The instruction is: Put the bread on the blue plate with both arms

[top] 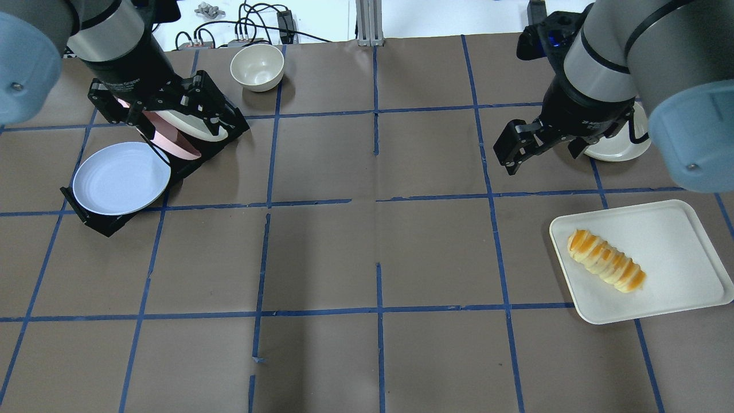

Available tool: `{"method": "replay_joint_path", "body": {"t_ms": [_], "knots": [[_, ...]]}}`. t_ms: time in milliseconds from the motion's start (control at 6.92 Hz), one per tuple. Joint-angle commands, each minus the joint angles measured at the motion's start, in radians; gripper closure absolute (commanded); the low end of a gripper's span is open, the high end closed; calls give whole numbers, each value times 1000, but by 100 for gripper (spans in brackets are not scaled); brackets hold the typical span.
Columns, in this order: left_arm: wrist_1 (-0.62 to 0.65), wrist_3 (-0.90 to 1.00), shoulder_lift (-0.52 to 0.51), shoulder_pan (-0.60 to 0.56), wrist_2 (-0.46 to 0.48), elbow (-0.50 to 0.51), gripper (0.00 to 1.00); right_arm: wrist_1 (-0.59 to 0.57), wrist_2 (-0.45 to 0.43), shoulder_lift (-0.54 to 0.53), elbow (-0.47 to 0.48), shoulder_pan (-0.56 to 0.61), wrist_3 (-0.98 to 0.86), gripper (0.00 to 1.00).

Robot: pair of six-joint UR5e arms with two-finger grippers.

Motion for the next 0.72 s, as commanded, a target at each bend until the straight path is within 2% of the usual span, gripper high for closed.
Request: {"method": "replay_joint_path", "body": {"t_ms": [0, 145, 289, 434, 578], "knots": [[2, 11, 0, 3, 0, 0, 0, 0, 0, 5, 1, 0, -2, 0], [5, 30, -4, 40, -3, -1, 0, 0, 3, 10, 21, -14, -5, 0], [7, 104, -10, 131, -20, -1, 0, -24, -6, 20, 58, -35, -26, 0], [10, 264, -24, 228, -49, -1, 0, -94, -6, 28, 117, -81, -148, 0], [10, 428, -61, 341, -60, 0, 0, -183, -4, 31, 200, -188, -301, 0]]}}
